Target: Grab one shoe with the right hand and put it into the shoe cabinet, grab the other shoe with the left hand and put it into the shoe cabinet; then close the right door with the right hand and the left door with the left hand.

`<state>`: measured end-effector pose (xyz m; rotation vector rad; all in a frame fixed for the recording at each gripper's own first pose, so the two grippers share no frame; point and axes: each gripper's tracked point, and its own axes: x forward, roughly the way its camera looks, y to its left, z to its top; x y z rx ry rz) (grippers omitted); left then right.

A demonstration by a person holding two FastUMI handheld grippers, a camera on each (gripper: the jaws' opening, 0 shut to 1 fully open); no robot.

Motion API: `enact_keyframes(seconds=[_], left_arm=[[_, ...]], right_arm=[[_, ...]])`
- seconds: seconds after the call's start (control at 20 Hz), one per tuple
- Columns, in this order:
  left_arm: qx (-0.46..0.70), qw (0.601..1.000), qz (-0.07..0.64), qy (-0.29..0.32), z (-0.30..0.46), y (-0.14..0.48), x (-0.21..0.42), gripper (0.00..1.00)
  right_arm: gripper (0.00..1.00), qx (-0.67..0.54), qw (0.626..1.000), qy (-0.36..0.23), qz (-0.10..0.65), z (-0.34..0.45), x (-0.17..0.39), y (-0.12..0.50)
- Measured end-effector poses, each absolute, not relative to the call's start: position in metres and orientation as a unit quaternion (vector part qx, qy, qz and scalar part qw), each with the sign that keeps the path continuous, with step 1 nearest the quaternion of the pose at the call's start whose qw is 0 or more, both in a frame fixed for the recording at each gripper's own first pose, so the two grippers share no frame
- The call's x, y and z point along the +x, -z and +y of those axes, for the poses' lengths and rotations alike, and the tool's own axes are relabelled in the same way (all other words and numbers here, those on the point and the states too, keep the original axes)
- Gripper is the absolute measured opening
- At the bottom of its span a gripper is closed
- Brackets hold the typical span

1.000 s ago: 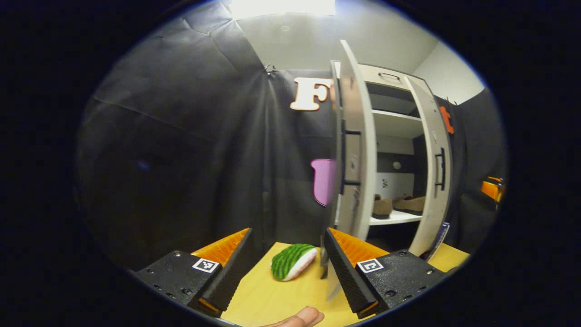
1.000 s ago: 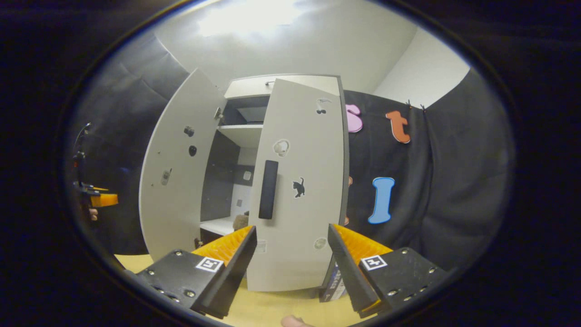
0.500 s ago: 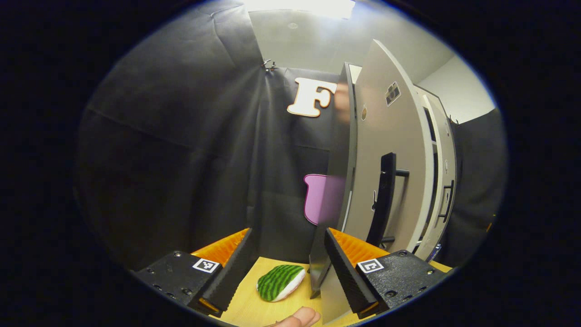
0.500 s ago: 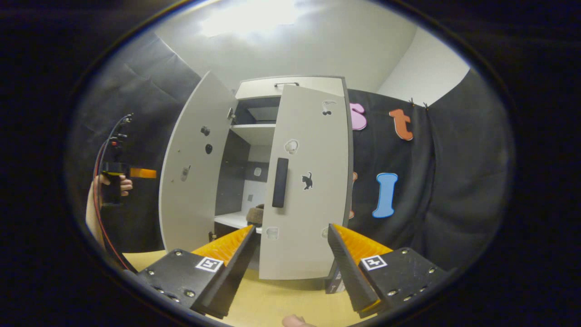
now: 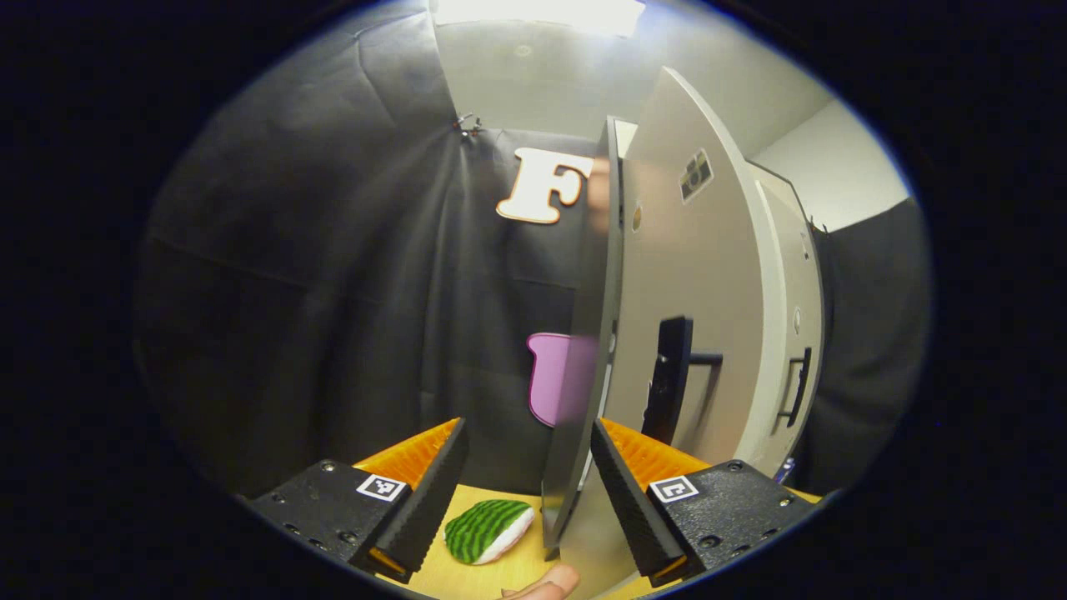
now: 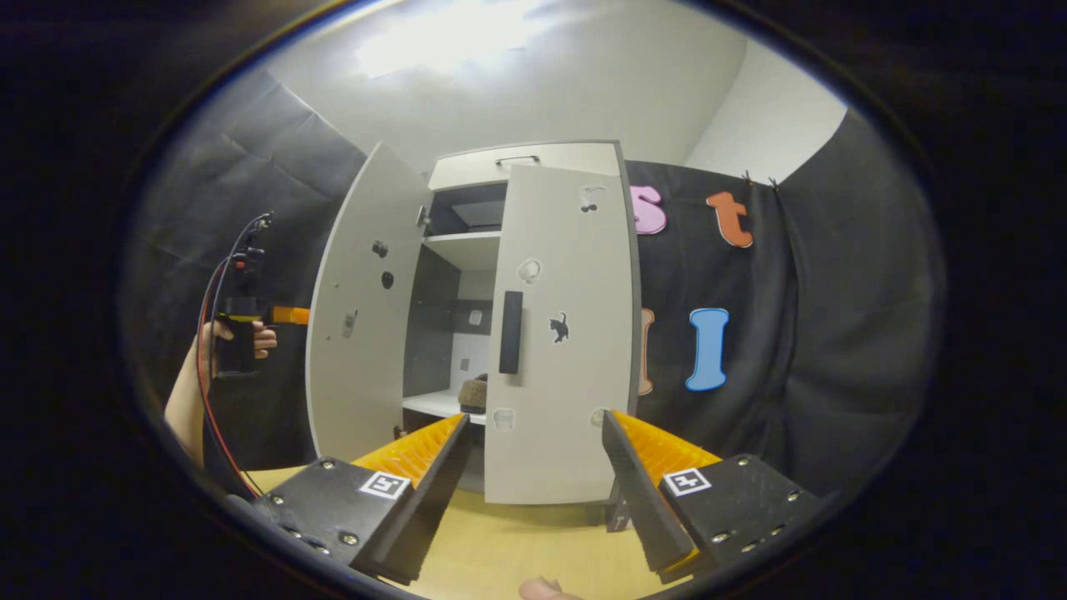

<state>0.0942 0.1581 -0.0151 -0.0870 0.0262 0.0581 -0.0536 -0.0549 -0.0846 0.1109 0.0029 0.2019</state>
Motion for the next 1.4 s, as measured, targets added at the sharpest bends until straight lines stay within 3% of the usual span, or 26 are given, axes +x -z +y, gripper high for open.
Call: enact_keyframes(seconds=[0.05, 0.1, 0.15, 0.2, 0.25, 0.35, 0.4, 1.0, 1.25, 1.4], left_arm=[[-0.045, 0.999, 0.012, -0.025, 0.155, 0.013, 0.096, 0.90], [-0.047, 0.999, 0.009, -0.016, 0.149, 0.012, 0.097, 0.82], [-0.047, 0.999, 0.017, -0.005, 0.141, 0.012, 0.104, 0.86], [-0.049, 0.999, 0.020, 0.005, 0.133, 0.013, 0.107, 0.80], [-0.051, 0.998, 0.025, 0.015, 0.122, 0.015, 0.102, 0.86], [-0.050, 0.998, 0.033, 0.029, 0.107, 0.018, 0.098, 0.91], [-0.047, 0.998, 0.034, 0.032, 0.101, 0.018, 0.099, 0.86], [-0.010, 0.999, 0.025, 0.031, 0.062, 0.020, 0.107, 0.86], [0.018, 0.999, 0.044, 0.017, 0.052, 0.034, 0.115, 0.86], [0.015, 0.996, 0.072, 0.042, 0.027, 0.053, 0.119, 0.86]], right_arm=[[0.95, 0.062, 0.993, -0.100, 0.002, -0.057, -0.054, 0.085], [0.95, 0.066, 0.993, -0.100, 0.003, -0.058, -0.054, 0.087], [0.95, 0.066, 0.993, -0.098, 0.004, -0.059, -0.054, 0.088], [0.96, 0.064, 0.993, -0.095, 0.007, -0.062, -0.056, 0.091], [0.92, 0.061, 0.994, -0.093, 0.009, -0.063, -0.057, 0.092], [0.95, 0.060, 0.994, -0.092, 0.011, -0.062, -0.057, 0.095], [0.94, 0.060, 0.994, -0.092, 0.011, -0.062, -0.057, 0.095], [0.95, 0.063, 0.994, -0.091, 0.011, -0.061, -0.051, 0.097], [0.95, 0.060, 0.994, -0.092, 0.006, -0.053, -0.051, 0.098], [0.95, 0.064, 0.993, -0.094, 0.010, -0.049, -0.047, 0.102]])
